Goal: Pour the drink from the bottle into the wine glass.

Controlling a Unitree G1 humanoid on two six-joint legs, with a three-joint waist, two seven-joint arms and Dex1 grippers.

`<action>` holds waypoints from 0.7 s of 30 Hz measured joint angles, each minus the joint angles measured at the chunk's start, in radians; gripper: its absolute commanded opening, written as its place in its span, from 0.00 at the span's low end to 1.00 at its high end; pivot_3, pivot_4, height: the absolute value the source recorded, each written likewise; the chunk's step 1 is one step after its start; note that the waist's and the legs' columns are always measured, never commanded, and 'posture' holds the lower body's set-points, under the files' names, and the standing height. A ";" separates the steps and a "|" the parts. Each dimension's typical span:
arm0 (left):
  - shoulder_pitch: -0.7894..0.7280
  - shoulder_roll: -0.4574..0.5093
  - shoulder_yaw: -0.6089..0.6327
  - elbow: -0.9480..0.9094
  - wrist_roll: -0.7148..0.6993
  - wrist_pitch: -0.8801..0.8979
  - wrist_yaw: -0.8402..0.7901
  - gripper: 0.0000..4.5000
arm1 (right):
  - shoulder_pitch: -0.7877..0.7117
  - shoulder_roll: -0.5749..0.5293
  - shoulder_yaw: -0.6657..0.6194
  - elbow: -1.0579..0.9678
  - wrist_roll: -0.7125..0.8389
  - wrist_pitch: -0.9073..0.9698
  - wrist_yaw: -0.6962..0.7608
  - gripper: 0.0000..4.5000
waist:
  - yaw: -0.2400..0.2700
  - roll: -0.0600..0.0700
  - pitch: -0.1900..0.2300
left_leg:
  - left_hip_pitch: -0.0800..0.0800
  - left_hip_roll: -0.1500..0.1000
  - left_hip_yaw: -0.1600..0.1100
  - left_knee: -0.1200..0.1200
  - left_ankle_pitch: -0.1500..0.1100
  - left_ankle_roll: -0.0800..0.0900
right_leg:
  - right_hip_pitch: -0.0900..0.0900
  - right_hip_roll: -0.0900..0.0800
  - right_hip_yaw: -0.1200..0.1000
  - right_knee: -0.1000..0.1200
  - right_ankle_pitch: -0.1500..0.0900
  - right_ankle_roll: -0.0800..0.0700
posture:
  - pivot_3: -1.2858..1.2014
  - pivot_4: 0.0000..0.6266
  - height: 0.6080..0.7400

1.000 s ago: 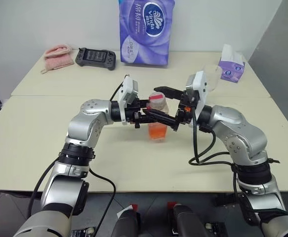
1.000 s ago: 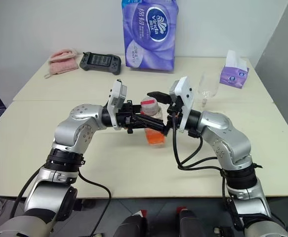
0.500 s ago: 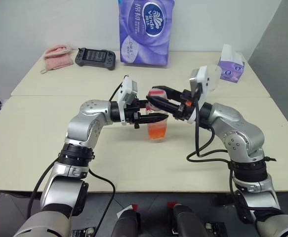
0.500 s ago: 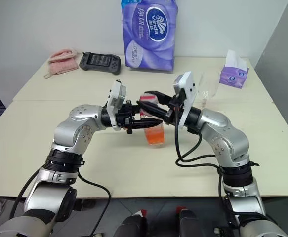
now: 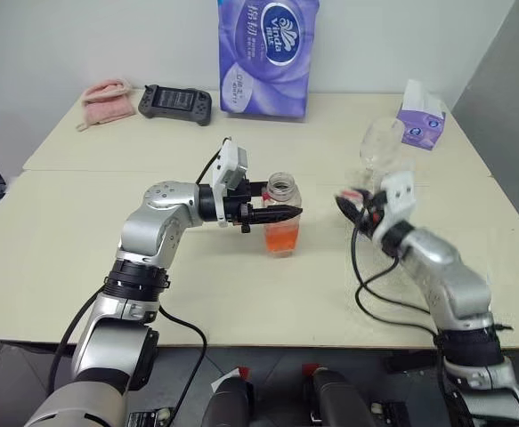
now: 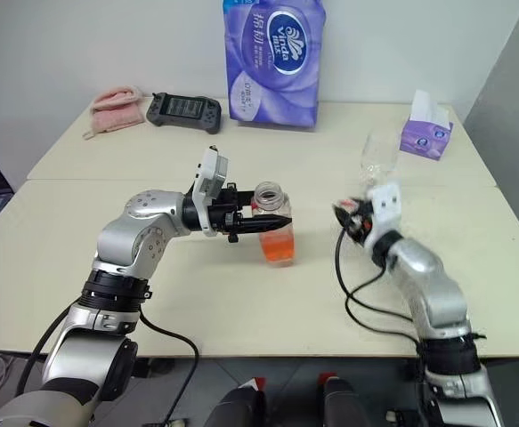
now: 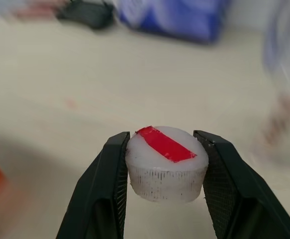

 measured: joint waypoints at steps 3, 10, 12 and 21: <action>0.000 -0.002 -0.001 0.001 0.004 0.000 0.000 0.48 | 0.067 0.039 0.016 0.043 -0.047 -0.064 -0.023 0.46 | -0.007 0.000 0.000 | 0.004 0.001 0.001 0.000 0.000 0.000 | 0.000 0.001 0.001 0.002 0.000 0.000 | 0.52 0.24 1.00; -0.002 -0.010 -0.007 0.001 0.013 -0.005 -0.001 0.48 | 0.068 0.066 -0.015 0.071 -0.079 -0.100 -0.037 0.98 | -0.009 0.000 0.000 | 0.006 0.002 0.002 0.000 0.000 0.000 | 0.002 0.006 0.002 0.001 0.000 0.001 | 0.52 0.24 1.00; -0.002 -0.011 -0.007 0.001 0.013 -0.005 0.000 0.48 | 0.068 0.062 -0.021 0.070 -0.080 -0.099 -0.031 1.00 | -0.009 0.000 0.000 | 0.006 0.002 0.001 -0.001 0.000 0.000 | 0.002 0.006 0.002 0.001 0.000 0.000 | 0.52 0.24 1.00; 0.003 -0.015 -0.005 0.001 0.015 -0.007 0.023 0.48 | 0.086 -0.022 -0.008 -0.034 -0.093 -0.059 0.056 1.00 | -0.004 0.000 0.000 | 0.005 0.001 0.001 0.000 0.000 0.000 | 0.002 0.006 0.001 0.001 0.000 0.000 | 0.52 0.24 1.00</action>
